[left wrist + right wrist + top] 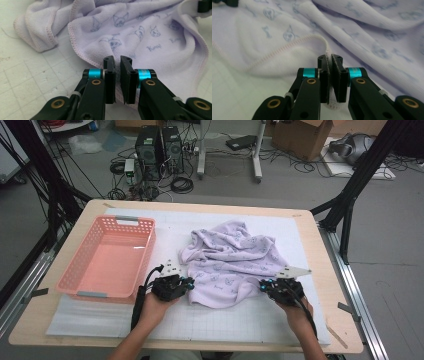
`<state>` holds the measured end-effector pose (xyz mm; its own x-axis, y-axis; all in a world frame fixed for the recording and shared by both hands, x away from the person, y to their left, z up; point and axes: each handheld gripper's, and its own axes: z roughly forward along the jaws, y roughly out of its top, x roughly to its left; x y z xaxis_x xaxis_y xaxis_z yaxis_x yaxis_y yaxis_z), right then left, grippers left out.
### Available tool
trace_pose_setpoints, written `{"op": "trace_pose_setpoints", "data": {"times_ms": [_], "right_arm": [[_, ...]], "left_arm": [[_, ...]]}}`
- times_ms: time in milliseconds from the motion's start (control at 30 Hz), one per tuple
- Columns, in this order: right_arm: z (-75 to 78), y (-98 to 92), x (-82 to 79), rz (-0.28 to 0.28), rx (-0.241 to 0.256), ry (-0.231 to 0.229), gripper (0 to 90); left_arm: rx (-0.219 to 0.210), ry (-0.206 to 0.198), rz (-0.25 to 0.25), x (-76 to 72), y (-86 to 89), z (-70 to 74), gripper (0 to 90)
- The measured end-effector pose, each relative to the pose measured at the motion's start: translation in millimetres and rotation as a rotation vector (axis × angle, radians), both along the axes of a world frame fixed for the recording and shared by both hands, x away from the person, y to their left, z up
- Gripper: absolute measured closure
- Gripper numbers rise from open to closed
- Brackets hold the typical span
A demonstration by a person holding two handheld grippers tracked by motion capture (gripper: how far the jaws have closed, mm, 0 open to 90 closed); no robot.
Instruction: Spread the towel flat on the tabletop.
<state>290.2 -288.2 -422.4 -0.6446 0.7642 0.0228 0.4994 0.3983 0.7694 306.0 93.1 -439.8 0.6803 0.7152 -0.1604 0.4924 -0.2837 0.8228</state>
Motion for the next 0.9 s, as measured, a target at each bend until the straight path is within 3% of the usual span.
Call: {"op": "trace_pose_setpoints", "data": {"times_ms": [100,200,233,267,367,400,433,533,567,600,633,700,767,800,833,867,900], "right_arm": [[1.1,-15.8,-9.5,-0.001,0.003,-0.012,85.1],[3.6,-45.4,-34.3,0.012,0.019,-0.035,85.1],[3.6,-45.4,-34.3,0.012,0.019,-0.035,85.1],[2.9,-57.2,-45.6,0.003,-0.02,-0.043,85.1],[1.5,-67.6,-55.1,-0.008,-0.03,-0.043,85.3],[2.2,-73.1,-64.7,-0.011,-0.052,-0.043,85.4],[2.6,-74.6,-69.4,-0.017,-0.079,-0.04,85.3],[2.2,-79.9,-77.2,-0.006,-0.11,-0.018,84.6],[1.9,-83.0,-81.4,-0.009,-0.098,-0.009,81.7],[2.7,-89.8,-87.1,-0.029,-0.054,-0.006,74.0],[2.7,-89.8,-87.1,-0.029,-0.054,-0.006,74.0],[7.0,-96.6,-90.9,-0.062,0.021,-0.02,66.0],[12.7,-102.5,-93.4,-0.085,0.106,-0.047,64.8],[15.8,-105.1,-93.4,-0.131,0.145,-0.067,64.4],[15.8,-105.1,-93.4,-0.131,0.145,-0.067,64.4],[12.6,-102.9,-89.0,-0.198,0.117,-0.049,64.4],[12.6,-102.9,-89.0,-0.198,0.117,-0.049,64.4]], "left_arm": [[-0.01,0.005,0.004,-5.5,2.0,0.6,82.3],[-0.012,0.003,0.013,-13.5,4.0,1.4,82.3],[-0.011,0.003,0.015,-16.5,4.7,1.5,82.3],[-0.013,0.004,0.016,-19.5,5.1,1.5,82.3],[-0.043,0.015,0.008,-29.6,4.3,2.4,82.0],[-0.045,0.014,0.006,-33.1,3.1,2.7,80.5],[-0.03,0.009,0.008,-39.2,3.8,2.3,77.0],[-0.042,0.026,0.028,-43.2,6.4,0.9,65.7],[-0.039,0.026,0.035,-44.6,8.3,0.3,61.8],[-0.043,0.027,0.044,-45.9,9.1,-0.3,56.3],[-0.04,0.03,0.048,-47.0,10.0,-0.5,56.3],[-0.044,0.03,0.057,-48.9,9.7,-1.5,51.3],[-0.04,0.03,0.053,-50.0,8.3,-2.2,49.2],[-0.035,0.03,0.05,-49.9,7.3,-2.7,47.8],[-0.029,0.032,0.051,-49.1,6.0,-3.4,47.8],[-0.021,0.036,0.049,-47.8,4.8,-4.3,45.8],[-0.018,0.045,0.05,-46.5,3.0,-5.5,45.8]]}}
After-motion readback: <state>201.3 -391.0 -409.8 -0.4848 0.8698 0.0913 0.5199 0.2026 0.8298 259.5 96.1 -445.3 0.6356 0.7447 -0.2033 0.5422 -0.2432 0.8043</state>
